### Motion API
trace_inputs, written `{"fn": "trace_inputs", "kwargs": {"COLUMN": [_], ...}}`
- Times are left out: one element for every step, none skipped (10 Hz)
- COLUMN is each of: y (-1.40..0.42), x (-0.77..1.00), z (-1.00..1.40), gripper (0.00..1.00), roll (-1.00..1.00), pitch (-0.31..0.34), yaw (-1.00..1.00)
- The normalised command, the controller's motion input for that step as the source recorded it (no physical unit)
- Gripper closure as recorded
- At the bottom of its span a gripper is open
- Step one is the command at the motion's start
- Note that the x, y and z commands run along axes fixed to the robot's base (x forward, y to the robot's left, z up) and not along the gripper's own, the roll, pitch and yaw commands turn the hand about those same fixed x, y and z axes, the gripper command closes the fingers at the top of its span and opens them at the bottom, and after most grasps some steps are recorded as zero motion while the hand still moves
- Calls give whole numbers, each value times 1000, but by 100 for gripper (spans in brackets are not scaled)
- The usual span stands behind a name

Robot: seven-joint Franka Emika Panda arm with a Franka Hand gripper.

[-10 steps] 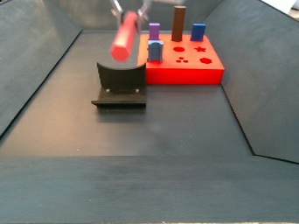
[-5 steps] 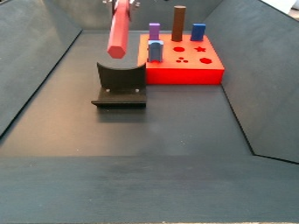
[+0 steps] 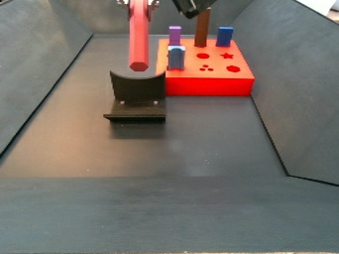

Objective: Pick up the hexagon object. Move up. Place the hexagon object on the fixture. Regrasp the hexagon object. Move to above the board. Insert the hexagon object.
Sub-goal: Place the hexagon object on the fixture.

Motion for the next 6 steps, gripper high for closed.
{"fn": "trace_inputs", "kwargs": {"y": [42, 43, 47, 47, 49, 48], "x": [84, 84, 92, 91, 93, 92], "z": [-22, -24, -24, -24, -22, -24], "gripper": [100, 100, 100, 100, 100, 100], "roll": [-1000, -1000, -937, -822, -518, -403], "pitch": [233, 240, 229, 202, 121, 87], "yaw": [-123, -154, -213, -228, -245, -246]}}
